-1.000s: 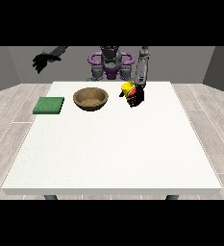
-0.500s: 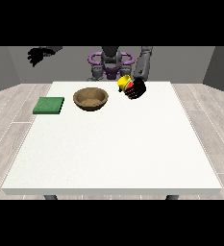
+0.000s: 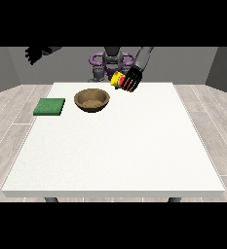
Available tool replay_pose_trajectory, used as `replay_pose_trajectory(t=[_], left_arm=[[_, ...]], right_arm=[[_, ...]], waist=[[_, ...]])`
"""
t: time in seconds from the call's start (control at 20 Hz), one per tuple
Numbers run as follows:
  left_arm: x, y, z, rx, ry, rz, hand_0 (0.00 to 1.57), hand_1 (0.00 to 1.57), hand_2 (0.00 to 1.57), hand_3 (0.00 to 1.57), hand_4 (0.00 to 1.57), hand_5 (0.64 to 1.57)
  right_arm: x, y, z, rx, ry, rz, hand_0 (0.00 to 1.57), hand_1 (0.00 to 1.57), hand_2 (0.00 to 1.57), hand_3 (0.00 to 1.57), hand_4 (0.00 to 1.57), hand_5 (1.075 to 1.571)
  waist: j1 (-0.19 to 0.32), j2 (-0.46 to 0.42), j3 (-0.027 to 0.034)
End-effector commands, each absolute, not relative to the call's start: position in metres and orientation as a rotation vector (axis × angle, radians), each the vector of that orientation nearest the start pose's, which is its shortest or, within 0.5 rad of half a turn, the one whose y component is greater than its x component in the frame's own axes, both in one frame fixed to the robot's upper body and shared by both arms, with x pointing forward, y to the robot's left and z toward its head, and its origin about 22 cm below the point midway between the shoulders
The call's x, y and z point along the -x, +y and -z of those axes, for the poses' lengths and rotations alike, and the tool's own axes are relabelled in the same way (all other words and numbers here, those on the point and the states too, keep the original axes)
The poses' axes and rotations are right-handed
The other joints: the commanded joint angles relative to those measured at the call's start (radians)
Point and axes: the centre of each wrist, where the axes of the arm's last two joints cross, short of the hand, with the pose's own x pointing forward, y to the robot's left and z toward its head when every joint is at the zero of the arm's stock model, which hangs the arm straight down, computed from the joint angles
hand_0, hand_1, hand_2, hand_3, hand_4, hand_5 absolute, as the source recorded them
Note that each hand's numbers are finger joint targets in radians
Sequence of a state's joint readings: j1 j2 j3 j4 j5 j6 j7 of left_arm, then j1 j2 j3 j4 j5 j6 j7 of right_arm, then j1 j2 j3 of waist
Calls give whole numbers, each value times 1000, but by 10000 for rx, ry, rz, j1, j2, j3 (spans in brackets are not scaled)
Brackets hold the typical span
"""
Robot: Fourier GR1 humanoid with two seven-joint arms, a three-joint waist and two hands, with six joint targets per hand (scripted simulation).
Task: Pick the cup and pour the ball into the bowl, then pick the bowl and place it on the pad
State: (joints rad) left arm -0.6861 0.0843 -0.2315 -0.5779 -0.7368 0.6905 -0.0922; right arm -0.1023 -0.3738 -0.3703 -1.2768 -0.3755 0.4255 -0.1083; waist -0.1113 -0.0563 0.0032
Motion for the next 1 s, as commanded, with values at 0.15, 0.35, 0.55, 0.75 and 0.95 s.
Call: replay_pose_trajectory(t=[0.15,0.35,0.55,0.75,0.95], left_arm=[[-389,133,20,-12123,-14533,11521,1169,1169,1571,1354,1060,1569],[-380,85,17,-12741,-14076,11975,788,788,1571,1242,1081,1567],[-379,69,4,-13540,-13329,12651,799,799,1571,1211,948,1569],[-370,53,1,-14988,-12775,13404,448,448,1565,1214,759,1569],[-356,25,-17,-15160,-12486,15193,0,0,1051,1375,745,1569]], right_arm=[[-241,-412,3,-405,-15344,1027,0,0,0,0,640,1564],[-250,-416,-2,-950,-15540,796,0,0,0,0,643,1565],[-248,-420,2,-1009,-15636,511,0,0,0,0,657,1562],[-272,-392,-1,-1523,-16090,323,0,0,0,0,665,1561],[-284,-387,-1,-1624,-15545,246,0,0,0,0,667,1560]], waist=[[546,-1001,1],[169,-689,-16],[-7,-763,-23],[-569,-495,-25],[-669,-624,-22]])
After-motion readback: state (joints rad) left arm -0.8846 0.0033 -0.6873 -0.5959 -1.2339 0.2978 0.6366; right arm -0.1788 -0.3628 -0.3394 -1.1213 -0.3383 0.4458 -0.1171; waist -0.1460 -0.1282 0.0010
